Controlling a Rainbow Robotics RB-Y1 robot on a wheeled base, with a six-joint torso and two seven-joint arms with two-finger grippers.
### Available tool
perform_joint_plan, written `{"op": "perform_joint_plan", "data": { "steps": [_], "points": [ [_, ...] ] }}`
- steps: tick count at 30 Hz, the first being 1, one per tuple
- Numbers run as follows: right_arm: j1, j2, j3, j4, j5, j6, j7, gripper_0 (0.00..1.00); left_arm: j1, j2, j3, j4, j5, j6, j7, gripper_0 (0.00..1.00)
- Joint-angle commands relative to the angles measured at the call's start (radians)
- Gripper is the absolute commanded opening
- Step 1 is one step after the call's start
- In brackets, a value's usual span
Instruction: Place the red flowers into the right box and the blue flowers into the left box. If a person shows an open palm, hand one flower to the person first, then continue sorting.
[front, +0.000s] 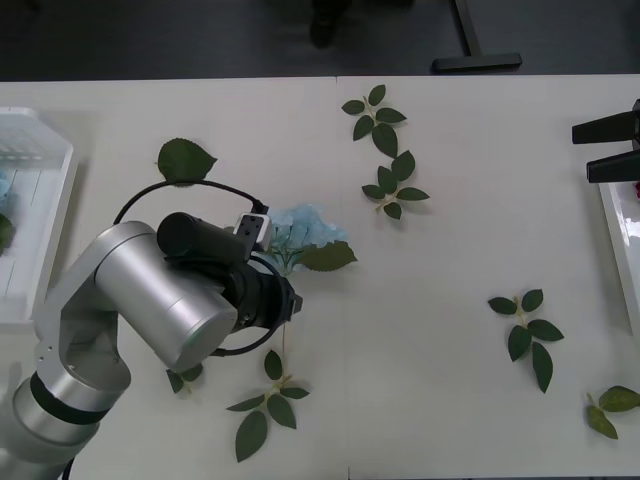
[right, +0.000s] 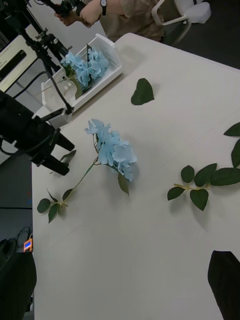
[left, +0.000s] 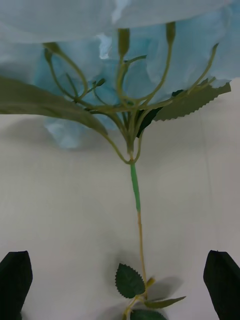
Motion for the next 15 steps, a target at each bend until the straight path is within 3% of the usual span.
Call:
{"op": "perform_joint_plan", "data": {
  "steps": [1,15],
  "points": [
    [0.005,-0.019,0.007,-0.020,-0.014,-0.003,-0.004,1.00,-0.058,-0.058,-0.044,0.073,-0.033,-0.066,0.040,1.00],
    [0.005,-0.019,0.007,-0.020,-0.014,-0.003,-0.004,1.00,-0.094,-0.113,-0.110,0.271,-0.090,-0.241,0.042,1.00]
  ]
}}
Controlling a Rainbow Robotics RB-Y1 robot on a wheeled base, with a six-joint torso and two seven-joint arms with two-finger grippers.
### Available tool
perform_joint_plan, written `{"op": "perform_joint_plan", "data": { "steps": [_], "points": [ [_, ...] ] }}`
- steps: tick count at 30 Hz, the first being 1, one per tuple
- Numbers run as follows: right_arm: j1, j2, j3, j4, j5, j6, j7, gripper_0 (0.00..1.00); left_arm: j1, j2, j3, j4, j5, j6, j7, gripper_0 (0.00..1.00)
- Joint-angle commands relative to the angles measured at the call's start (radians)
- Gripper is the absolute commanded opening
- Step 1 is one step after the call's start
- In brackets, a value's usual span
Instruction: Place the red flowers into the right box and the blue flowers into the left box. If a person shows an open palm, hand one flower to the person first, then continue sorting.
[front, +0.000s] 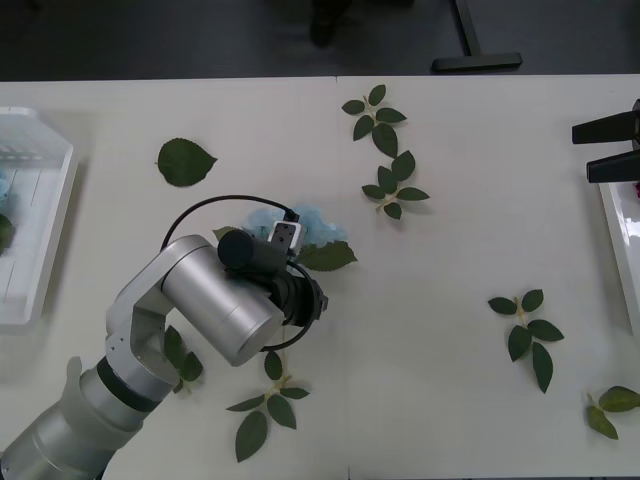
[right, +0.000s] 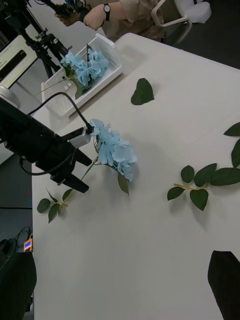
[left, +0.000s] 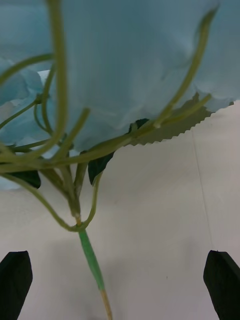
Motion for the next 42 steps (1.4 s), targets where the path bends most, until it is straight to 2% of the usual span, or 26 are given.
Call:
{"op": "perform_joint_plan", "data": {
  "steps": [1,3,4,5,6,7,8,21,29,35,37,42],
  "points": [
    [0.005,-0.019,0.007,-0.020,-0.014,-0.003,-0.004,1.00,-0.040,-0.030,-0.025,0.023,-0.015,-0.048,0.039,1.00],
    [0.005,-0.019,0.007,-0.020,-0.014,-0.003,-0.004,1.00,-0.040,-0.033,-0.025,0.024,-0.017,-0.048,0.037,1.00],
    [0.005,-0.019,0.007,-0.020,-0.014,-0.003,-0.004,1.00,-0.040,-0.033,-0.027,0.026,-0.017,-0.048,0.034,0.72],
    [0.005,-0.019,0.007,-0.020,-0.014,-0.003,-0.004,1.00,-0.040,-0.033,-0.027,0.026,-0.017,-0.048,0.034,0.56],
    [0.005,-0.019,0.007,-0.020,-0.014,-0.003,-0.004,1.00,-0.040,-0.033,-0.025,0.026,-0.017,-0.048,0.036,0.24],
    [0.005,-0.019,0.007,-0.020,-0.014,-0.003,-0.004,1.00,-0.040,-0.033,-0.027,0.026,-0.018,-0.048,0.034,0.03],
    [0.005,-0.019,0.007,-0.020,-0.014,-0.003,-0.004,1.00,-0.040,-0.033,-0.025,0.026,-0.018,-0.048,0.034,0.00],
    [0.005,-0.019,0.007,-0.020,-0.014,-0.003,-0.004,1.00,-0.042,-0.022,-0.025,0.024,-0.043,-0.049,0.037,0.00],
    [0.005,-0.019,0.007,-0.020,-0.014,-0.003,-0.004,1.00,-0.054,0.044,-0.023,-0.033,-0.041,-0.054,0.042,0.00],
    [0.005,-0.019,0.007,-0.020,-0.014,-0.003,-0.004,1.00,-0.085,0.176,0.039,-0.226,0.009,0.107,0.048,0.00],
    [0.005,-0.019,0.007,-0.020,-0.014,-0.003,-0.004,1.00,-0.091,0.246,0.101,-0.306,0.083,0.176,0.049,0.00],
    [0.005,-0.019,0.007,-0.020,-0.014,-0.003,-0.004,1.00,-0.095,0.392,0.263,-0.399,0.235,0.281,0.043,0.00]
  ]
}}
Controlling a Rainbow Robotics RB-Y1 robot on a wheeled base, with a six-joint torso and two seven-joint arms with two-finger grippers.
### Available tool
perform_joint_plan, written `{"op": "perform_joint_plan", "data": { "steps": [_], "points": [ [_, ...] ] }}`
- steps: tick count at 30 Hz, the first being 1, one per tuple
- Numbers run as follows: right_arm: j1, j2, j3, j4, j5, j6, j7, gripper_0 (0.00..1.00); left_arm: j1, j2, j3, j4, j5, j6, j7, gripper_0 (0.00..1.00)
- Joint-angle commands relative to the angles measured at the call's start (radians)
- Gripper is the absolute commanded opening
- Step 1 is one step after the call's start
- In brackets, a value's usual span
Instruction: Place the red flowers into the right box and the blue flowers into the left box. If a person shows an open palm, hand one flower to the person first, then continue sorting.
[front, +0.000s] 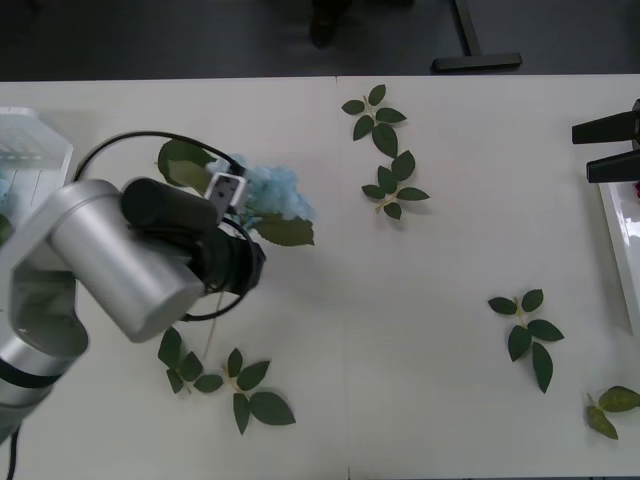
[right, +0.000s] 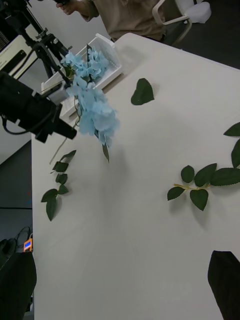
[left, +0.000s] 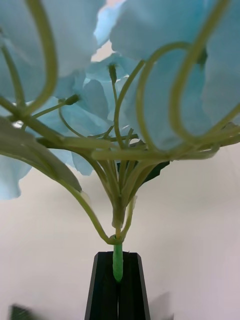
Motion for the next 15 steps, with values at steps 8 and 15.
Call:
{"op": "perform_joint_plan", "data": {
  "steps": [8,15],
  "points": [
    [0.005,-0.019,0.007,-0.020,-0.014,-0.003,-0.004,1.00,-0.103,0.389,0.297,-0.076,0.248,0.202,0.014,0.00],
    [0.005,-0.019,0.007,-0.020,-0.014,-0.003,-0.004,1.00,-0.102,0.549,0.364,0.036,0.327,0.202,-0.067,0.00]
  ]
}}
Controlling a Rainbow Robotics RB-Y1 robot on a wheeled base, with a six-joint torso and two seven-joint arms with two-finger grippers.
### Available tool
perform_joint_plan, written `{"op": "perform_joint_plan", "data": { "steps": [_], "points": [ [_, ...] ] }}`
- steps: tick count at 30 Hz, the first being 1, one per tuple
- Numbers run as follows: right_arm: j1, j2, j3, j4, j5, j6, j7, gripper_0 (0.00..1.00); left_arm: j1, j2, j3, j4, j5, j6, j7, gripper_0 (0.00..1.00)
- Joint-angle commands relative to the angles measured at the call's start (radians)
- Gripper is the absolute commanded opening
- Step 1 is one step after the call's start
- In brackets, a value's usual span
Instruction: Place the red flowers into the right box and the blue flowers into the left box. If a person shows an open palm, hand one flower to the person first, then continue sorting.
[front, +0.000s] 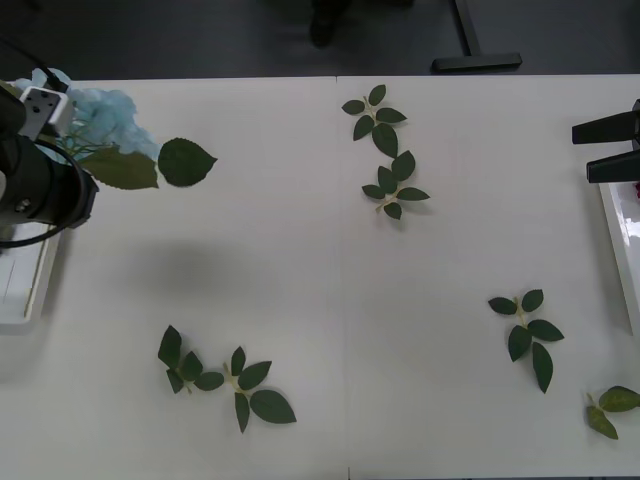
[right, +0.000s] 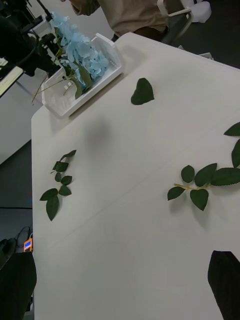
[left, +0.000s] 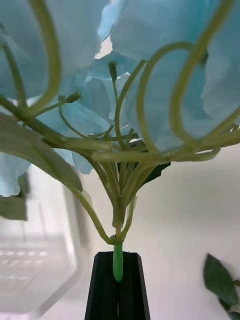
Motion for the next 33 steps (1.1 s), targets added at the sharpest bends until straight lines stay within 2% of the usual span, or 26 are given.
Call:
{"op": "perform_joint_plan", "data": {
  "steps": [1,6,15,24,28,29,31,33],
  "points": [
    [0.005,-0.019,0.007,-0.020,-0.014,-0.003,-0.004,1.00,-0.038,0.119,0.082,0.108,0.053,0.001,-0.104,0.00],
    [0.005,-0.019,0.007,-0.020,-0.014,-0.003,-0.004,1.00,-0.039,0.138,0.148,0.283,0.034,-0.005,-0.264,0.00],
    [0.005,-0.019,0.007,-0.020,-0.014,-0.003,-0.004,1.00,-0.039,0.156,0.210,0.609,-0.081,-0.149,-0.483,0.00],
    [0.005,-0.019,0.007,-0.020,-0.014,-0.003,-0.004,1.00,-0.039,0.152,0.189,0.798,-0.182,-0.258,-0.507,0.00],
    [0.005,-0.019,0.007,-0.020,-0.014,-0.003,-0.004,1.00,-0.039,0.153,0.155,0.823,-0.205,-0.298,-0.509,0.01],
    [0.005,-0.019,0.007,-0.020,-0.014,-0.003,-0.004,1.00,-0.039,0.152,0.144,0.823,-0.214,-0.307,-0.509,0.03],
    [0.005,-0.019,0.007,-0.020,-0.014,-0.003,-0.004,1.00,-0.039,0.152,0.135,0.823,-0.231,-0.315,-0.507,0.15],
    [0.005,-0.019,0.007,-0.020,-0.014,-0.003,-0.004,1.00,-0.039,0.139,0.134,0.824,-0.256,-0.316,-0.506,0.32]
  ]
}}
